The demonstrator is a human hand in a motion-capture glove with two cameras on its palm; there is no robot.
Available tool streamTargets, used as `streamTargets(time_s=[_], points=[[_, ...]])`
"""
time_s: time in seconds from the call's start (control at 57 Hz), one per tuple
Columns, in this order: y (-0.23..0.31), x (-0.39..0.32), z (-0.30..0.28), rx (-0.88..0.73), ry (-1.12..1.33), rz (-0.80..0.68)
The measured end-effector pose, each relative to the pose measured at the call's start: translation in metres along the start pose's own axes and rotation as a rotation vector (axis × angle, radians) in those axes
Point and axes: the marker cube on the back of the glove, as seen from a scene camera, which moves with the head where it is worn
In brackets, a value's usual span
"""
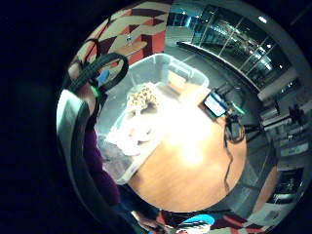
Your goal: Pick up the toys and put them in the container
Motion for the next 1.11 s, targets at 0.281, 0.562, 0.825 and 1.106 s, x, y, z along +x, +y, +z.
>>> streamTargets(time_s=[0.281,0.562,0.825,1.106], points=[[-0.018,-0.004,0.041,-0.085,-0.013,-0.067],[-0.026,0.002,0.045,-0.052,-0.012,-0.068],[-0.032,-0.002,0.044,-0.040,-0.023,-0.073],[-0.039,0.000,0.035,0.061,-0.075,-0.041]])
